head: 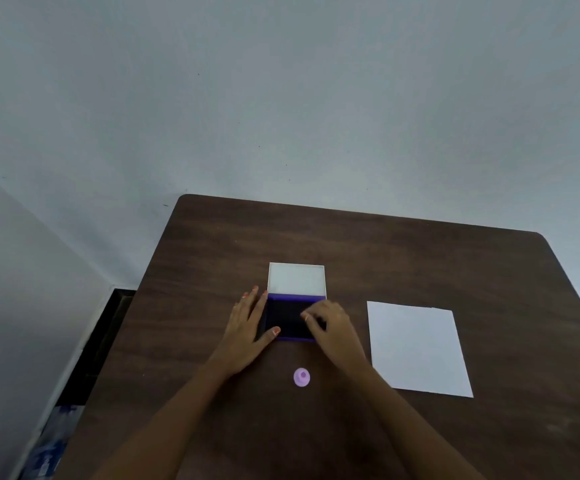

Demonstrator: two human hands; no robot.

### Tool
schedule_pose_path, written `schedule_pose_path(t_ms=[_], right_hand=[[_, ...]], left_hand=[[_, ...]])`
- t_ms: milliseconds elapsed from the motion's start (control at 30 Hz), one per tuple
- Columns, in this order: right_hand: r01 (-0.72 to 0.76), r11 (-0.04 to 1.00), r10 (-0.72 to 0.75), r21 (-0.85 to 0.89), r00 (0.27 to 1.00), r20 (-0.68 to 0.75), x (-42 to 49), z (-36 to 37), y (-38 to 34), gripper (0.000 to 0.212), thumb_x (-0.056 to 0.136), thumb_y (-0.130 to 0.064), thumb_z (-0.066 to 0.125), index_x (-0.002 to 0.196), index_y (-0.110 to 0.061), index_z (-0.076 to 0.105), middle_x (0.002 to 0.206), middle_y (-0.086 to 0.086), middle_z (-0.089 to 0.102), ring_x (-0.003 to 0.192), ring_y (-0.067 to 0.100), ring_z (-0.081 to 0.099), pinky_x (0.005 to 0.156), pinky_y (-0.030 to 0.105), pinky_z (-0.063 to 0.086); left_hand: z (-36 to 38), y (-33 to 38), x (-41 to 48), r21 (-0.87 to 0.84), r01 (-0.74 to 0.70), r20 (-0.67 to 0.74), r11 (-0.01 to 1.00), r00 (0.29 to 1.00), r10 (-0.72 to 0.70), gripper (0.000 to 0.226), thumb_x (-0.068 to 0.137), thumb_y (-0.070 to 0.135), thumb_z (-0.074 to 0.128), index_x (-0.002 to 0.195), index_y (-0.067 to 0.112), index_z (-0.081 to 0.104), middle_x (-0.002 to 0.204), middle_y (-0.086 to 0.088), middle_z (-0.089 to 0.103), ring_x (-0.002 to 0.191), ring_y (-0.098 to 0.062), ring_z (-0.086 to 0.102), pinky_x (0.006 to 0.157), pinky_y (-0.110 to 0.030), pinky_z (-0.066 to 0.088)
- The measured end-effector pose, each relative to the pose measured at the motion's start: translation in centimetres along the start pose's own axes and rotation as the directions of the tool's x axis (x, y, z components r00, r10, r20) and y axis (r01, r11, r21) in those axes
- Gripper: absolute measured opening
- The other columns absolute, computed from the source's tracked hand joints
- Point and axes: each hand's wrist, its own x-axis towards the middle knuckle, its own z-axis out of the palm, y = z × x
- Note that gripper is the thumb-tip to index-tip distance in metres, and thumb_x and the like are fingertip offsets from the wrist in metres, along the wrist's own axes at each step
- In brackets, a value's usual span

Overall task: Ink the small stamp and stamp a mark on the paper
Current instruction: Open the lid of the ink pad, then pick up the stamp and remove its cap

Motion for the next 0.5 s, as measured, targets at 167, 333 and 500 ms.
schedule_pose_path(t_ms=[167, 333, 500], right_hand=[[0.079, 0.996, -0.075, -0.047, 0.994, 0.083, -5.8, 1.3, -0.4, 0.018, 0.083, -0.031, 0.058, 0.098, -0.021, 0.061, 0.107, -0.001, 0.061, 0.096, 0.001, 0.047, 0.08, 0.01, 0.037], [0.057, 0.99, -0.044, -0.129, 0.994, 0.1, -8.2, 2.5, -0.2, 0.03, 0.081, -0.03, 0.062, 0.109, -0.019, 0.057, 0.117, 0.002, 0.06, 0.107, 0.012, 0.051, 0.091, 0.015, 0.032], [-0.097, 0.995, 0.094, 0.025, 0.992, 0.087, -8.3, 2.5, -0.7, 0.017, 0.087, -0.013, 0.056, 0.103, -0.008, 0.06, 0.111, 0.012, 0.063, 0.102, 0.02, 0.056, 0.093, 0.022, 0.038]], left_hand=[[1.6, 1.1, -4.1, 0.085, -0.104, -0.148, 0.991, 0.982, 0.116, 0.052, 0.088, 0.025, 0.052, 0.137, 0.023, 0.032, 0.153, -0.003, 0.017, 0.141, -0.019, 0.011, 0.112, -0.034, 0.01], [3.6, 2.5, -7.0, 0.013, -0.095, -0.159, 0.995, 0.983, 0.096, 0.042, 0.089, 0.016, 0.051, 0.13, 0.019, 0.043, 0.147, -0.003, 0.032, 0.136, -0.014, 0.024, 0.109, -0.026, 0.011], [4.5, 4.0, -8.8, -0.227, 0.018, -0.106, 0.974, 0.993, -0.043, 0.038, 0.088, 0.01, 0.053, 0.125, 0.013, 0.048, 0.131, -0.006, 0.049, 0.123, -0.015, 0.041, 0.103, -0.022, 0.028]])
